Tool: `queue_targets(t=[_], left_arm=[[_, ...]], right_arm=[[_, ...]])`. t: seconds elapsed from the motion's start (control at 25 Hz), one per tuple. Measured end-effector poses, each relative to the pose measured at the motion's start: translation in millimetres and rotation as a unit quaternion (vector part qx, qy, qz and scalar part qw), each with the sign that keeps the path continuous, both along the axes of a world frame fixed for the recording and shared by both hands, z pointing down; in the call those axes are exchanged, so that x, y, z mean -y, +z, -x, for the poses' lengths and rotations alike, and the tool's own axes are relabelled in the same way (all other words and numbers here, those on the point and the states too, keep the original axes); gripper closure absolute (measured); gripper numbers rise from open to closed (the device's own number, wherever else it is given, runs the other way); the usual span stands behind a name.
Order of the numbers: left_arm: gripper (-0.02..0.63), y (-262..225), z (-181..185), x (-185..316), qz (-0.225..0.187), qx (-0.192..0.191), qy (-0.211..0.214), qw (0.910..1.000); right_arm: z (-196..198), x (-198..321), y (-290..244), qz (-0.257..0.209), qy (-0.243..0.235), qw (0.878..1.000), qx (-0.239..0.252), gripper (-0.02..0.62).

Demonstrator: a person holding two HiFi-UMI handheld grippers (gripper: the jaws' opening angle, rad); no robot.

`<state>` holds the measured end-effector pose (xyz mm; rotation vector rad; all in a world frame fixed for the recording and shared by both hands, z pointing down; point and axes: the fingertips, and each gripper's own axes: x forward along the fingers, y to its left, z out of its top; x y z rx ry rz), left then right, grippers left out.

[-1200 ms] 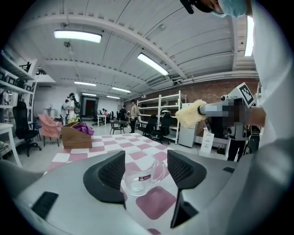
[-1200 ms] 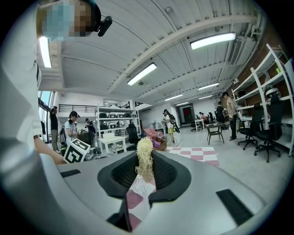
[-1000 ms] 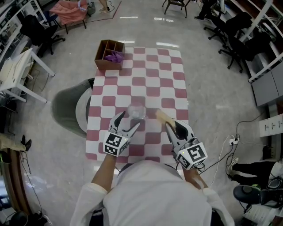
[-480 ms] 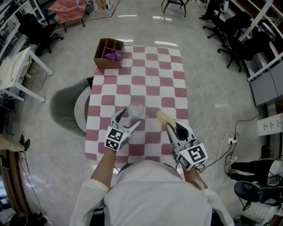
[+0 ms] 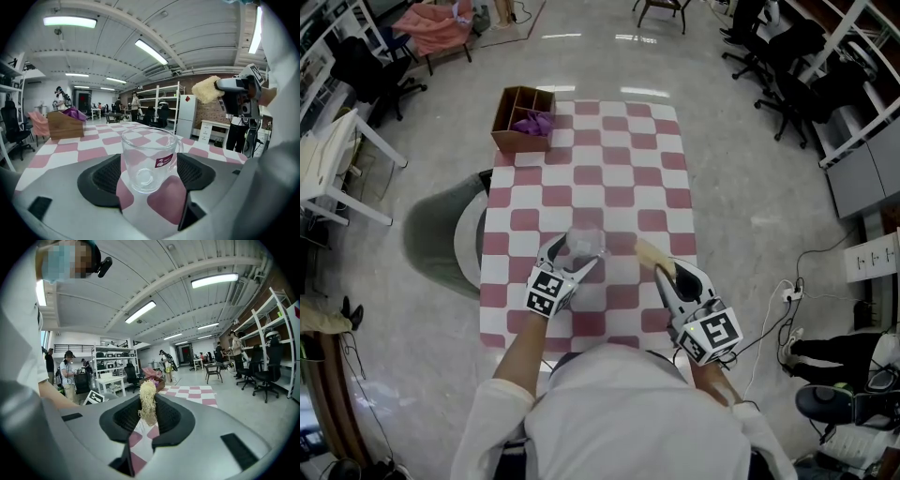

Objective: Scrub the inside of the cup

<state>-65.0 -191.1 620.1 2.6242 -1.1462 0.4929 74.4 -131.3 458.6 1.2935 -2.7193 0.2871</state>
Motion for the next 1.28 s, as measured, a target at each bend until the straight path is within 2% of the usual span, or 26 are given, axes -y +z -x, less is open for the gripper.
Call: queue_targets(t=[0.84,1.28], left_arm=[[0.247,7.4,-15.5,17.9,-0.016,-0.038,0.056,0.9976],[0.249,8.1,-15.4,17.2,-0.018,-0.032,0.054,0.9978]], right_arm=[[-15.0,3.5,5.7,0.013,0.029,0.999,-0.014,0.508],[-12.7,1.8,5.7,0.011,0.028,0.999,-0.02,0.508]])
